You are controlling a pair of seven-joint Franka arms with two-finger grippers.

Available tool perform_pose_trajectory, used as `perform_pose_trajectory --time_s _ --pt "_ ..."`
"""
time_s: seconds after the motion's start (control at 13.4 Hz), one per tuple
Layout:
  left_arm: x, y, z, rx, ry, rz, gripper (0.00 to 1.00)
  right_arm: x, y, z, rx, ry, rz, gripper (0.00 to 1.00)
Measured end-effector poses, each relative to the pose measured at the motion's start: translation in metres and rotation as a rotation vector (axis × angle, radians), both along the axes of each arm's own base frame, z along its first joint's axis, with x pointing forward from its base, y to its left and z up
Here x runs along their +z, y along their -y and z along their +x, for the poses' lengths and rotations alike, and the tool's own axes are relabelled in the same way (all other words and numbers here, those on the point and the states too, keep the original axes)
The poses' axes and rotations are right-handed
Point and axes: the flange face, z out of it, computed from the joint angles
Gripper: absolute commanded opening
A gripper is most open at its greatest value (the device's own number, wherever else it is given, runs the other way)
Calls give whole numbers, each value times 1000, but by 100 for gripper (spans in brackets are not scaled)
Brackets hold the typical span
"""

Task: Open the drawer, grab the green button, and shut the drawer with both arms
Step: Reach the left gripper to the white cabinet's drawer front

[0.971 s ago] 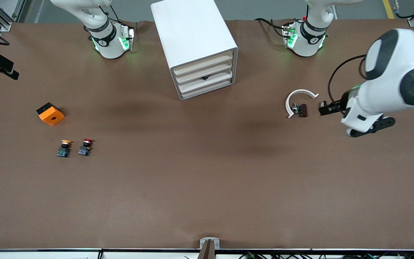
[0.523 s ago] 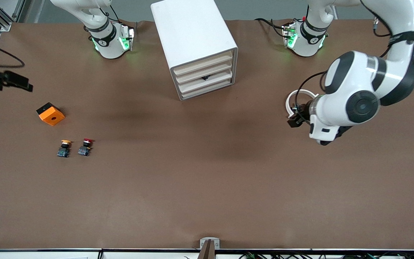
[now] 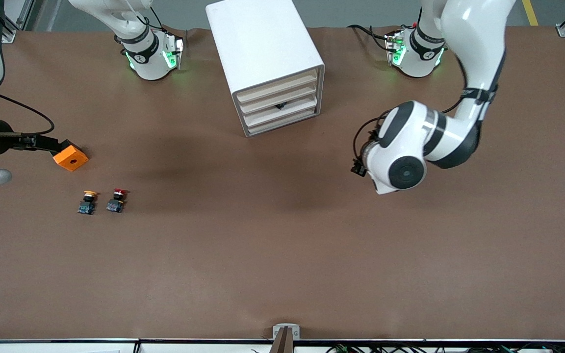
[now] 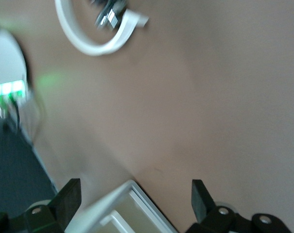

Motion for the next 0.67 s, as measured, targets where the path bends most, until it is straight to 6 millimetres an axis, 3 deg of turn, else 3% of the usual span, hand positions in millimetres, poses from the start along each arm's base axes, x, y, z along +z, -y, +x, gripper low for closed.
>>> perform_pose_trajectory --time_s 0.3,0.67 --pt "-53 31 -21 214 -133 142 100 2 0 0 0 4 0 100" --pt "-88 87 -56 345 -332 107 100 2 -1 0 -2 0 3 100"
